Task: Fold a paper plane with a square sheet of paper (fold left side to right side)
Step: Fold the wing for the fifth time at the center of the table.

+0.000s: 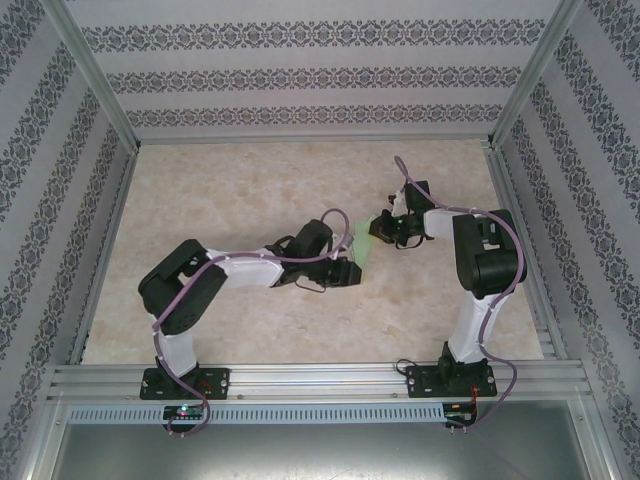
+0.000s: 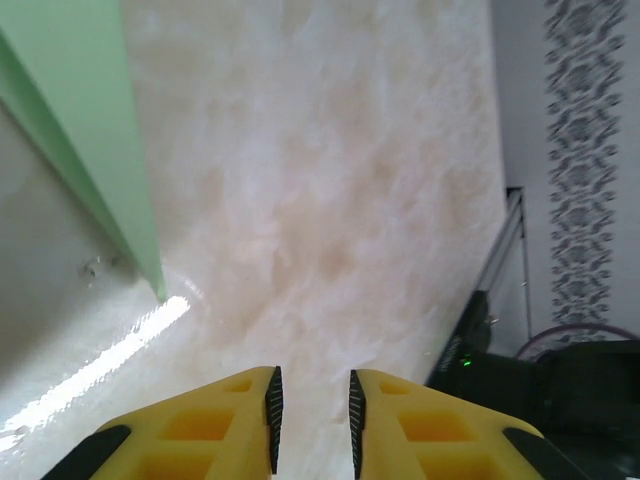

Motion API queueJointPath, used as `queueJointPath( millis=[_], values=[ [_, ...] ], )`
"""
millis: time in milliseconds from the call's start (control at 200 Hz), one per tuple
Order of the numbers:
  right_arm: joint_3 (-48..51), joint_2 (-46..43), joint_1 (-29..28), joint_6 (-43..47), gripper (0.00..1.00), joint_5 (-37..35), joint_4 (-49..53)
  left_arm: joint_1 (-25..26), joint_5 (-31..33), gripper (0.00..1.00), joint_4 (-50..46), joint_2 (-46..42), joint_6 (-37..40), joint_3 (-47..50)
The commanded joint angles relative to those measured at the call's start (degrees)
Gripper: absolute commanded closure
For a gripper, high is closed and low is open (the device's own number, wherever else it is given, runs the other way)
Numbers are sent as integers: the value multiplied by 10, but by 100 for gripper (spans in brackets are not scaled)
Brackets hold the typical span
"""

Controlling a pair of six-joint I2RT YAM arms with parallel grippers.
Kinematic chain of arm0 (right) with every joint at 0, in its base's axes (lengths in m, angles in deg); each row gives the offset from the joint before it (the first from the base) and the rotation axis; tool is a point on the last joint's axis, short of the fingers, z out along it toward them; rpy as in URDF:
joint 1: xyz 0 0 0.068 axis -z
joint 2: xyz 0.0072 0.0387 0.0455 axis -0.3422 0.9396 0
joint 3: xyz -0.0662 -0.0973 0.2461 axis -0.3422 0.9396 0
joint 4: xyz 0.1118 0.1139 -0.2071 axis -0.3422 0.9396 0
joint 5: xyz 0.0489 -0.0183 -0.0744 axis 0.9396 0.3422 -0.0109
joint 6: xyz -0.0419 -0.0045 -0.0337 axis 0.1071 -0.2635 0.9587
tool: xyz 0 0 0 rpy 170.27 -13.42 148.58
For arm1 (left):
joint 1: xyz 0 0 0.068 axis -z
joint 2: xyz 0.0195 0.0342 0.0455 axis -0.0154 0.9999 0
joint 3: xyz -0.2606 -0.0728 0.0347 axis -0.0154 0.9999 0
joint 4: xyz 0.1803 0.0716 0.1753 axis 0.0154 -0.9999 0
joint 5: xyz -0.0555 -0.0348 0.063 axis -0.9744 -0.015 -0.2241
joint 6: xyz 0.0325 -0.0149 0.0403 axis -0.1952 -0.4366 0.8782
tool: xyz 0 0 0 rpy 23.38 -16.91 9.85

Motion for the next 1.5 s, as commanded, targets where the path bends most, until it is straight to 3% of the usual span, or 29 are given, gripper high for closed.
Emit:
queueJointPath(
  millis=[0,515,924,1199,1494],
  values=[
    [29,6,-25,6,92,-11,35,-28,-8,73,-45,-12,32,-29],
    [45,-2,-53,-12,92,-8,24,-32,-33,75,-51,120,57,-112],
    [20,-21,-48,-9,93,-2,34,-21,28,78,-142,146,83,-105],
    [23,-85,-38,3,95,-24,41,-19,42,79,-140,148,79,-86],
    [-9,-32,-58,16,95,-46,46,-18,44,79,-134,148,74,-79]
  ],
)
